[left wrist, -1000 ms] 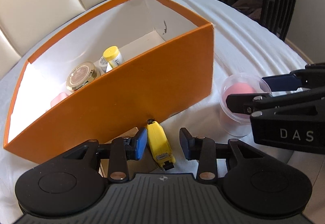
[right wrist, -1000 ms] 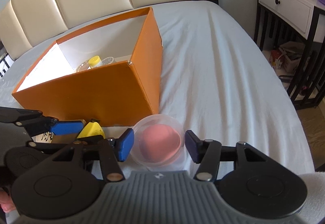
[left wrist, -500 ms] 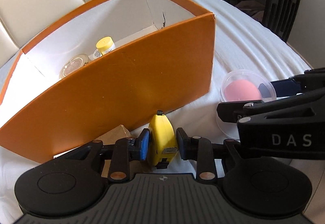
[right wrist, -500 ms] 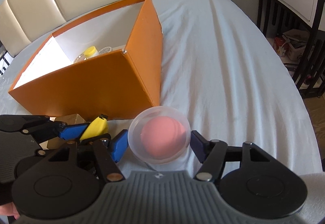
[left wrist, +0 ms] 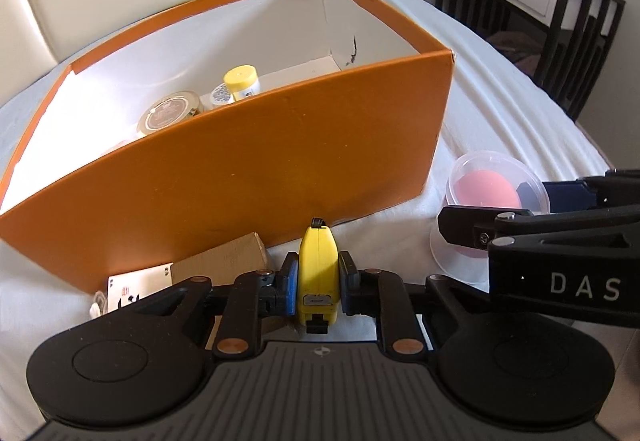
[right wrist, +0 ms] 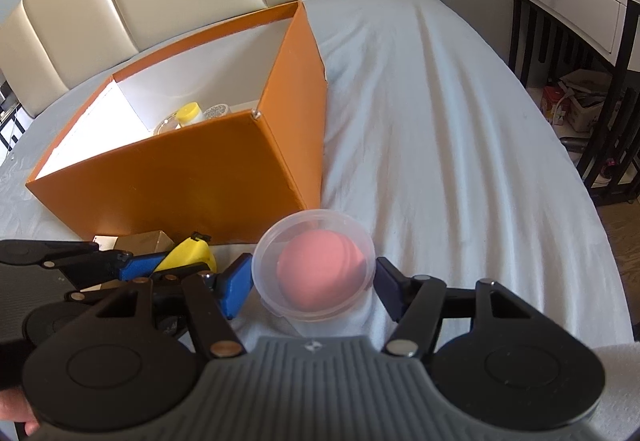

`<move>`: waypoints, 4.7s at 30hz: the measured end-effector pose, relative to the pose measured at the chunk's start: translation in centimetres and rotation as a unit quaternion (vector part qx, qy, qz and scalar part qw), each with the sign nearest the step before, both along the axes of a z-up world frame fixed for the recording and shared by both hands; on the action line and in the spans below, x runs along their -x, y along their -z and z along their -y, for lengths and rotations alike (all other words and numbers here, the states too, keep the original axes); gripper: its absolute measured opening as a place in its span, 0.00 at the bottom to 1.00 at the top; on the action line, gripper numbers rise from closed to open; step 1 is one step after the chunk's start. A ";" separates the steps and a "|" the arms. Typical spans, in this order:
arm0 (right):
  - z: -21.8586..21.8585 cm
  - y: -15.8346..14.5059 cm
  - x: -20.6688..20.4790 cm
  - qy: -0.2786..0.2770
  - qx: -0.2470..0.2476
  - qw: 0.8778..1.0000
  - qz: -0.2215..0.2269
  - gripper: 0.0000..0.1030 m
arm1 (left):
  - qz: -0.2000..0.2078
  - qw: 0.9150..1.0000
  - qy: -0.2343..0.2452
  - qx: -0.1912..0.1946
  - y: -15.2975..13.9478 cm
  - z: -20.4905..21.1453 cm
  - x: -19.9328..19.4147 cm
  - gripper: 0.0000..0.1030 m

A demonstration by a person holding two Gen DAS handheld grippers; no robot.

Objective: Organize rigid objects
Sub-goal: 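Carry the tape measure with the left tool while the right tool carries the container into the box, then open the left tool releasing the tape measure while the right tool releases the container, then withdraw both tools toward the white calligraphy box and brown cardboard box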

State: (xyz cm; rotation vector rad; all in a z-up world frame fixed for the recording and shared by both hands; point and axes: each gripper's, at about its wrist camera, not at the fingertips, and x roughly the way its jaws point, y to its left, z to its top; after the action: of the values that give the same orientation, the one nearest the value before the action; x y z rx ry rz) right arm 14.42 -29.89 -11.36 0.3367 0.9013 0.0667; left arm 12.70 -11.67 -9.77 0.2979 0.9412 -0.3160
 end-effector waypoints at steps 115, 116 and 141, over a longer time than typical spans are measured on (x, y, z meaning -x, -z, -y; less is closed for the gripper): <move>-7.9 -5.8 -17.6 -0.312 0.125 0.935 -0.109 0.63 | -0.159 0.974 -0.110 0.120 -4.2 -8.2 -14.8 0.29; -7.9 -6.0 -17.4 -0.312 0.126 0.936 -0.107 0.63 | -0.154 0.975 -0.106 0.117 -4.5 -8.2 -14.4 0.30; -8.9 -8.8 -6.0 -0.164 0.048 0.984 0.049 0.64 | -0.025 0.980 -0.135 0.141 -8.6 -14.3 -2.7 0.34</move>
State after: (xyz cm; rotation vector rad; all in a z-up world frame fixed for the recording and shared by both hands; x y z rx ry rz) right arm 20.46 -21.04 -2.51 0.0906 0.8523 0.3397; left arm 15.37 2.62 -1.21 -0.0989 0.9594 -0.2026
